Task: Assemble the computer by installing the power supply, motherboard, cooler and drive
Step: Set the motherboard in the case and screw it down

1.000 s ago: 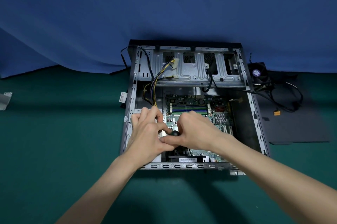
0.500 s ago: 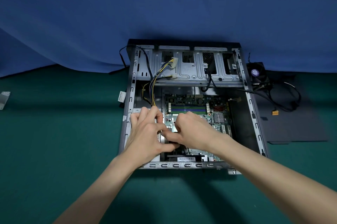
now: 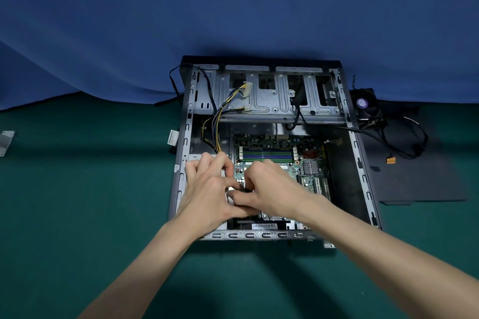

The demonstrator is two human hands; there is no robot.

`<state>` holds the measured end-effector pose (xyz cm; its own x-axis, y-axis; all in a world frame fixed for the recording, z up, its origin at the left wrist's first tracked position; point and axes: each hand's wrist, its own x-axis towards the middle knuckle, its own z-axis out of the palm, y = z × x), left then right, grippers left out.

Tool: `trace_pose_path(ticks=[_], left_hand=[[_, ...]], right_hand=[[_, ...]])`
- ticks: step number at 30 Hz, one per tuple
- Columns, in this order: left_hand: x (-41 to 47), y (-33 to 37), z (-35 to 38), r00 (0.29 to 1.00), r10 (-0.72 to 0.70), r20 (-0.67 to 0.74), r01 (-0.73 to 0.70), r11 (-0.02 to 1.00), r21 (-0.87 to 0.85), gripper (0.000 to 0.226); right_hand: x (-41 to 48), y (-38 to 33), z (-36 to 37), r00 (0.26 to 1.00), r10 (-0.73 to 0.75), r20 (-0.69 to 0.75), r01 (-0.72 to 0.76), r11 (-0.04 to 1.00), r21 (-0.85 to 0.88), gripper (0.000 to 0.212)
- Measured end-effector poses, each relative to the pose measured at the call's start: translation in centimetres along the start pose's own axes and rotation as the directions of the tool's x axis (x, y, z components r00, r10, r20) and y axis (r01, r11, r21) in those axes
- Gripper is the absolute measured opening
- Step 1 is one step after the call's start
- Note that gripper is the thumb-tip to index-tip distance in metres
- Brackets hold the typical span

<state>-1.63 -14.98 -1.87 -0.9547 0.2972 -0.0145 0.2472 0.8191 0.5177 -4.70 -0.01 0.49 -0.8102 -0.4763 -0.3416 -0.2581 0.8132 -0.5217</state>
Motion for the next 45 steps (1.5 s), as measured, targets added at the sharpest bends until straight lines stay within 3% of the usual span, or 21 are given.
trace_pose_path(ticks=[8, 13, 15, 19, 24, 28, 32, 34, 39, 42, 45], left_hand=[[-0.1, -0.2, 0.2, 0.998, -0.009, -0.065, 0.010, 1.000, 0.030, 0.048], [0.2, -0.5, 0.3, 1.000, 0.012, -0.015, -0.012, 0.999, 0.035, 0.045], [0.1, -0.6, 0.4, 1.000, 0.016, -0.025, -0.015, 0.999, 0.047, 0.041], [0.1, -0.4, 0.3, 1.000, 0.002, -0.021, -0.002, 0.999, 0.033, 0.051], [0.0, -0.7, 0.3, 1.000, 0.030, 0.008, -0.031, 0.997, 0.072, 0.020], [0.1, -0.2, 0.4, 1.000, -0.005, 0.008, 0.004, 0.995, 0.103, 0.043], [0.2, -0.6, 0.3, 0.999, 0.029, 0.019, -0.031, 0.995, 0.093, 0.021], [0.1, -0.7, 0.2, 0.999, 0.034, 0.035, -0.037, 0.995, 0.092, 0.018], [0.2, -0.5, 0.2, 0.999, 0.018, 0.049, -0.023, 0.995, 0.095, 0.038], [0.2, -0.8, 0.4, 0.998, 0.050, 0.033, -0.053, 0.995, 0.085, 0.023], [0.2, -0.7, 0.5, 0.998, 0.045, 0.033, -0.049, 0.990, 0.129, 0.046]], right_hand=[[0.0, -1.0, 0.8, 0.996, 0.015, -0.084, -0.024, 0.994, -0.105, 0.047], [0.0, -0.1, -0.2, 1.000, 0.018, -0.022, -0.021, 0.993, -0.117, 0.053], [0.0, 0.3, -0.5, 0.999, 0.003, 0.035, -0.001, 0.997, -0.079, 0.045], [-0.2, 0.4, -0.3, 0.999, 0.009, 0.043, -0.004, 0.993, -0.119, 0.048], [-0.4, 1.0, -0.5, 1.000, -0.001, 0.013, 0.002, 0.993, -0.118, 0.052], [-0.4, 1.1, -0.1, 0.999, -0.008, 0.036, 0.012, 0.994, -0.110, 0.051], [-0.2, 1.1, -0.6, 0.999, -0.009, 0.052, 0.016, 0.990, -0.137, 0.056], [-0.1, 1.0, -0.8, 0.996, -0.040, 0.077, 0.049, 0.992, -0.116, 0.049], [0.0, 0.6, -0.2, 0.997, -0.034, 0.073, 0.043, 0.991, -0.125, 0.050], [-0.3, 1.1, -0.4, 0.999, -0.029, 0.044, 0.034, 0.993, -0.115, 0.056], [-0.2, 1.8, -0.3, 0.997, -0.040, 0.072, 0.043, 0.998, -0.044, 0.051]])
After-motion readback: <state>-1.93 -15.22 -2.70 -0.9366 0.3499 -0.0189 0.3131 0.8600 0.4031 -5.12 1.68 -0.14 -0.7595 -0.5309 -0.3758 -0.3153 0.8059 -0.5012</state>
